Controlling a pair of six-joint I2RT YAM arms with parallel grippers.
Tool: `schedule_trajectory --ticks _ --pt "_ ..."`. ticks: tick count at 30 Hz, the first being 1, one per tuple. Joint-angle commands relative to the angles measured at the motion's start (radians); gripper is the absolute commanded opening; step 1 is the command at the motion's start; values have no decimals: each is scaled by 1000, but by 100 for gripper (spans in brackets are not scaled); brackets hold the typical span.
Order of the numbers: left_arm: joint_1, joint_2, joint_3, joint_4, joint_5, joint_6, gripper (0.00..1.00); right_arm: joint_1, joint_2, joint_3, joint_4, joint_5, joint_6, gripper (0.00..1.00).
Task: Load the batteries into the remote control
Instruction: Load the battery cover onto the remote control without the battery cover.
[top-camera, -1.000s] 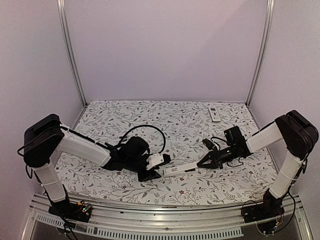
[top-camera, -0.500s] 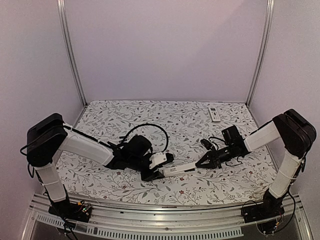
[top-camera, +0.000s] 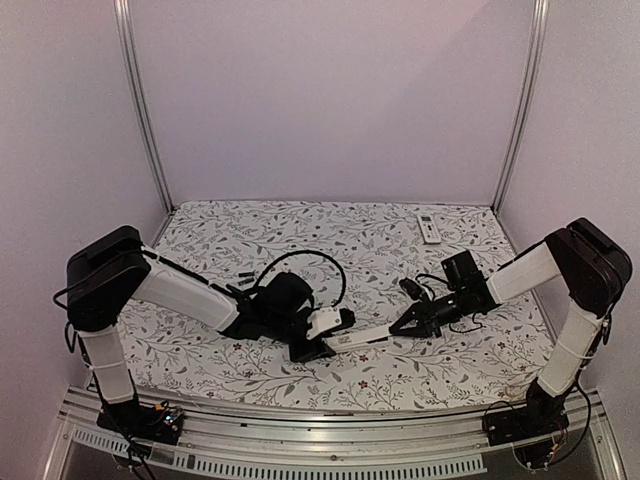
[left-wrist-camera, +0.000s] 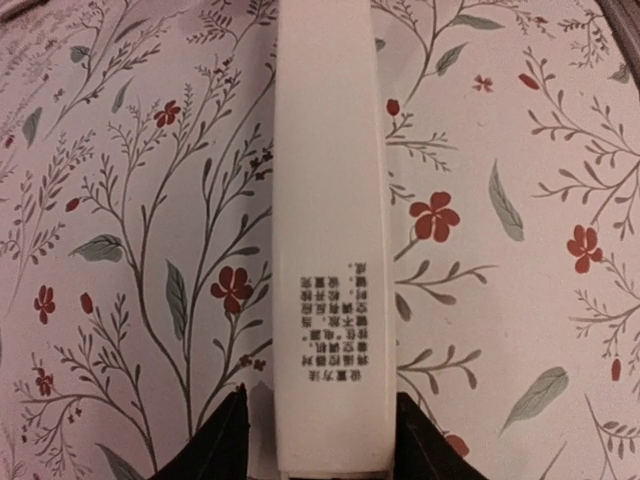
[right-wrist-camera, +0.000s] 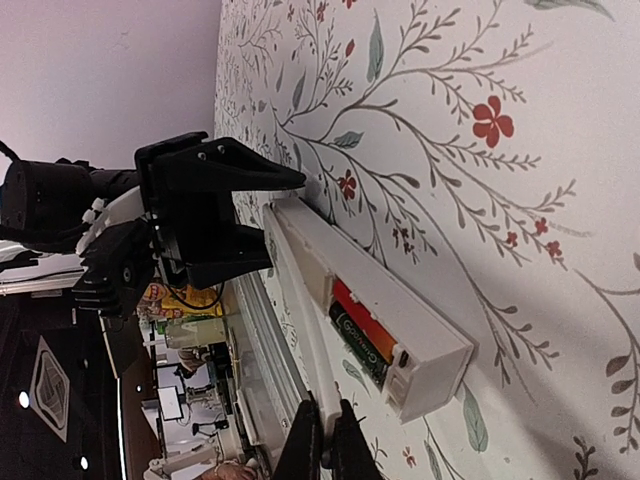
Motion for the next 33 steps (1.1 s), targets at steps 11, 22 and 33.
schedule_trajectory --ticks 11,22,33 --pt "-9 18 35 36 51 -17 44 10 32 21 -62 88 -47 3" --pt "-10 37 44 24 72 -14 37 10 80 46 -87 104 -84 11" --pt "-11 37 46 14 76 -4 30 9 59 34 -152 137 -122 19"
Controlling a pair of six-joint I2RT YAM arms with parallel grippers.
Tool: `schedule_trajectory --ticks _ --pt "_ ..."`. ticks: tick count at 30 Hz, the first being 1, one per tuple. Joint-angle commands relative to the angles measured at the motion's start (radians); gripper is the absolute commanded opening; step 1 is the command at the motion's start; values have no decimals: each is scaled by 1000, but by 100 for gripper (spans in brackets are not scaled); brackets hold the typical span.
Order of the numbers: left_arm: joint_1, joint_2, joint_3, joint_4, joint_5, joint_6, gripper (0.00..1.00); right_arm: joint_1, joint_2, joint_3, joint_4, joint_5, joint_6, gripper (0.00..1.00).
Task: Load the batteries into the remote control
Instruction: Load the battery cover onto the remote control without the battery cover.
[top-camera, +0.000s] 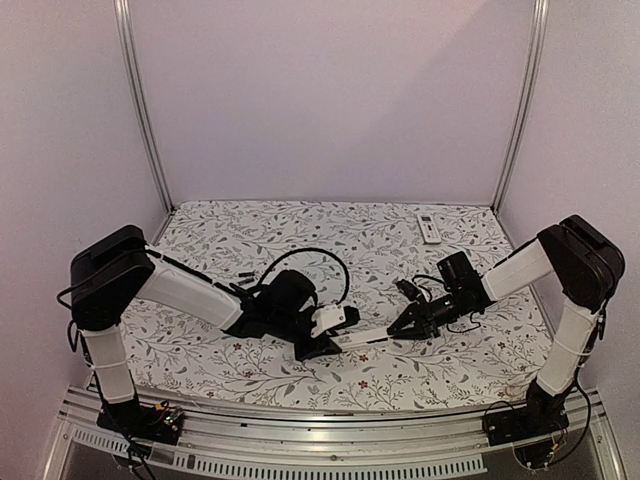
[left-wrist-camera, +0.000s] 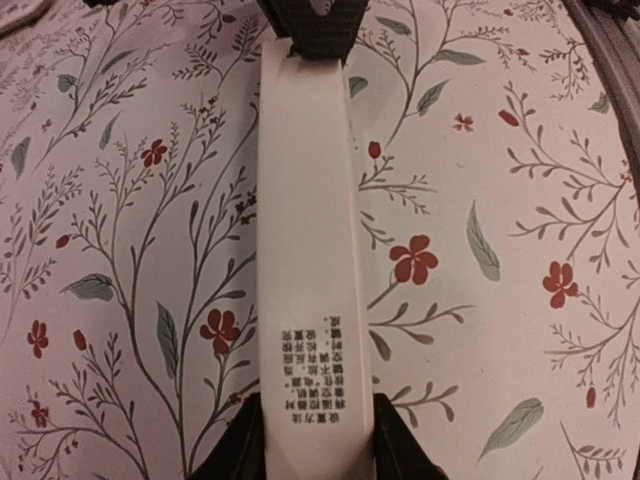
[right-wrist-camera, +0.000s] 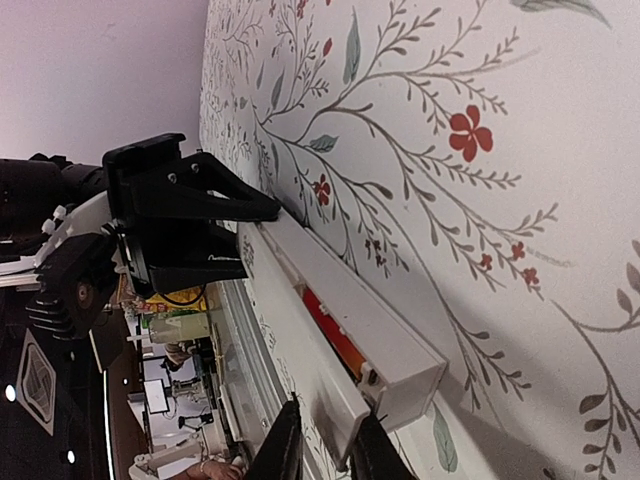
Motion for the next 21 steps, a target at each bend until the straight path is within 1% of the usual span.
schedule_trajectory --ticks 1,7,12,16,21 --pt "-10 13 17 -9 17 14 30 7 2 -11 -94 106 -40 21" --pt "-9 13 18 -17 17 17 33 7 20 8 -88 111 -44 26" --pt "-11 2 11 -23 17 19 38 7 20 17 -156 173 -75 31" --pt "-11 -1 11 -21 13 20 38 7 -8 10 -173 183 -83 31" --pt "-9 2 11 -23 13 19 37 8 -57 48 -222 192 -85 33"
